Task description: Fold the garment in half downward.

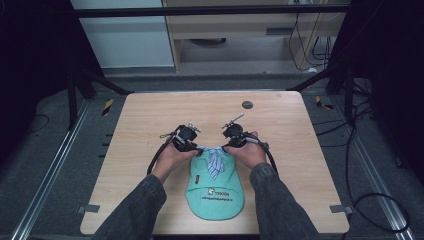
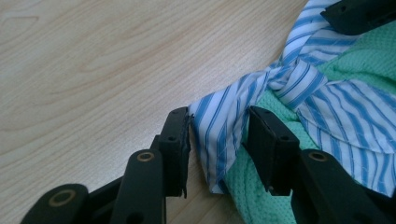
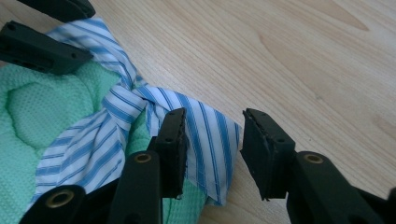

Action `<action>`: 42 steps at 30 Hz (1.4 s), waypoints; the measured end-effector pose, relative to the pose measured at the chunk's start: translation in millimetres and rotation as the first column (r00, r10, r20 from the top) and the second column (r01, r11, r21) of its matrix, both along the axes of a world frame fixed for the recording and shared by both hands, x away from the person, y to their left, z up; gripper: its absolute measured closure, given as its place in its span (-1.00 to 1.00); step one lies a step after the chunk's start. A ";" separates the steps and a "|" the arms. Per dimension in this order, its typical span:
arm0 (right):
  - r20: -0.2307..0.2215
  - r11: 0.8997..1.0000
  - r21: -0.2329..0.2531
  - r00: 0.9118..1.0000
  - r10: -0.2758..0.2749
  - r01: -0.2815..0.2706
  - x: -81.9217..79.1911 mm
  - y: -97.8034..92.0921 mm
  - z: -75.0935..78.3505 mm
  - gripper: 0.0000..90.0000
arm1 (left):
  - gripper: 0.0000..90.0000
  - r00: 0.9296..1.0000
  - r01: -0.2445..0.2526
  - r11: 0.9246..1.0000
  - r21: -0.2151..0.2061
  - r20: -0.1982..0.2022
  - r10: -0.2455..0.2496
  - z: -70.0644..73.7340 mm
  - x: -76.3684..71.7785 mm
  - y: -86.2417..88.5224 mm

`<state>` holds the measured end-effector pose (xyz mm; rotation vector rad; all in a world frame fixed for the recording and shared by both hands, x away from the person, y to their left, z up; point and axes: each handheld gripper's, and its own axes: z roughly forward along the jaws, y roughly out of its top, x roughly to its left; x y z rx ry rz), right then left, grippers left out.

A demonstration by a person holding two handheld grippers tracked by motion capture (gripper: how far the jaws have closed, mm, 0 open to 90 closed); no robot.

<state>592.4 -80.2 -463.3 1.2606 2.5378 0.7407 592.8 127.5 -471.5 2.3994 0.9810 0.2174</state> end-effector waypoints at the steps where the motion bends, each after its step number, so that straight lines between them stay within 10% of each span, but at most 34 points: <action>1: 0.001 1.000 -0.006 1.000 0.006 -0.006 0.8 -0.4 -0.9 0.28 | 0.31 1.000 0.001 1.000 0.003 0.000 -0.001 -0.9 -0.2 0.1; 15: -0.049 1.000 0.009 0.998 -0.029 0.029 2.5 -1.8 -14.0 0.23 | 0.38 1.000 0.007 1.000 0.009 -0.010 -0.007 -5.4 -2.1 -0.1; 28: -0.057 1.000 0.017 0.998 0.024 -0.023 -1.0 2.7 -13.3 0.79 | 0.81 0.999 0.033 0.999 0.002 -0.006 -0.033 -6.1 -7.4 -2.2; 42: 0.022 0.999 0.014 0.999 0.047 -0.047 -10.5 3.1 1.4 0.84 | 0.89 0.997 0.041 0.999 -0.007 0.063 -0.041 13.3 -12.9 -0.2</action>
